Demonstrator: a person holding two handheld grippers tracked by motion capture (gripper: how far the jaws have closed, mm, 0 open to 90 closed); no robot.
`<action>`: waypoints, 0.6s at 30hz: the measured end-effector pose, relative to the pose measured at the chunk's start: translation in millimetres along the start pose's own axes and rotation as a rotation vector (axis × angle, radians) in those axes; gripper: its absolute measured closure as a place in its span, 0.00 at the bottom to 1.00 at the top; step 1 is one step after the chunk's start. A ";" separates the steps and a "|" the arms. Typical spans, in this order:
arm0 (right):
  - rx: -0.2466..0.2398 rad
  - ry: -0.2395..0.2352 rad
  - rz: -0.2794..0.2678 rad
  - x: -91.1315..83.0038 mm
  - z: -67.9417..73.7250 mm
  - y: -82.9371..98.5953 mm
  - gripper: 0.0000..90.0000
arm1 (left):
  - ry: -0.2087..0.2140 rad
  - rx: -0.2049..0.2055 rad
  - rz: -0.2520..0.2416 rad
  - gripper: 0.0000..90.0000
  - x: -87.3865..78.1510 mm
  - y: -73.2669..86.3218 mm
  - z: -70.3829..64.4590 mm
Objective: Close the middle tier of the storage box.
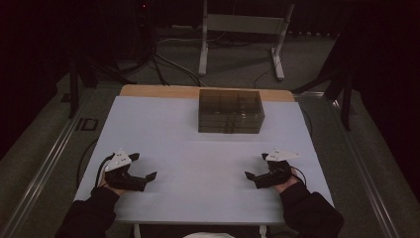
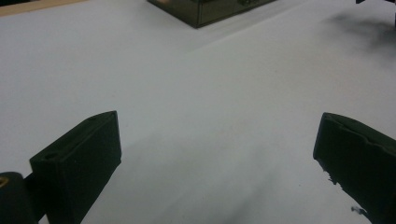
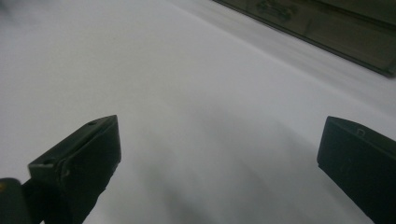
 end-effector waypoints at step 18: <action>0.074 0.021 0.024 -10.9 -11.4 13.9 0.00 | 0.007 0.005 0.003 0.03 1.0 1.0 -1.3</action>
Point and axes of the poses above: each handheld gripper's, and its own axes: x roughly forward along the jaws, y roughly out of its underside, z roughly to its left, the point moved 8 cm from there along x, roughly forward along the jaws, and after that the axes turned 1 degree about x, right-handed, at the moved point
